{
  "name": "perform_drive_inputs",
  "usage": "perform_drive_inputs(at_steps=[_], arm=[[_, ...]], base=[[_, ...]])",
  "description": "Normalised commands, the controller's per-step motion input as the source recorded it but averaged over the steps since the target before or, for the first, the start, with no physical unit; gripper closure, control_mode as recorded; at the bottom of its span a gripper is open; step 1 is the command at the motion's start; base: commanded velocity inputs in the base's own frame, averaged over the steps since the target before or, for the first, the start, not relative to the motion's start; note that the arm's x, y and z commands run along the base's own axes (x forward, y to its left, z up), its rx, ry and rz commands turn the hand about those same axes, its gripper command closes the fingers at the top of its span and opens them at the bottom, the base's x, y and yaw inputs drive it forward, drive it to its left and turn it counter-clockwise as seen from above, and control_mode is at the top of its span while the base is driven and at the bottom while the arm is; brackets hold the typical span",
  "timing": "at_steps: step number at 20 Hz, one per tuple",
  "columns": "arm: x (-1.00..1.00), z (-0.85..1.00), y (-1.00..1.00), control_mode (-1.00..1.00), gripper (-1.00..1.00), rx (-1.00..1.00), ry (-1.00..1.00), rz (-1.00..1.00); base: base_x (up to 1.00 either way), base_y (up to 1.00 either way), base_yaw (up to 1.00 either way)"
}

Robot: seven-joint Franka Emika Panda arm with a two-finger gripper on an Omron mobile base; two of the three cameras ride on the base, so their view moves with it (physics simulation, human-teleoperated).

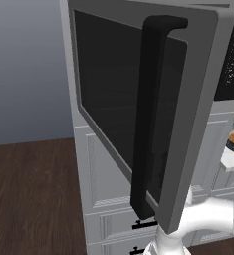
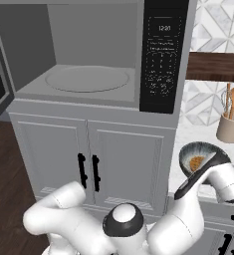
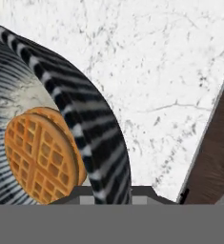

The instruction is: Open the microwave, place the bowl with waffle inside the microwave, then close the microwave door and turn it on.

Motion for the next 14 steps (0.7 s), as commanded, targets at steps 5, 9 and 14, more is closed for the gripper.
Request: perform_drive_inputs(at_steps=[5, 9, 14], arm=[[-0.98, 0.42, -0.04, -1.00, 1.00, 0.00, -0.01, -0.11], [-1.00, 0.38, 0.00, -1.00, 1.00, 0.00, 0.00, -0.16], [-1.00, 0.33, 0.31, -1.00, 1.00, 0.00, -0.25, -0.14]], base=[[0.00, 0.00, 0.00], [0.00, 0.00, 0.00], [0.00, 0.00, 0.00]])
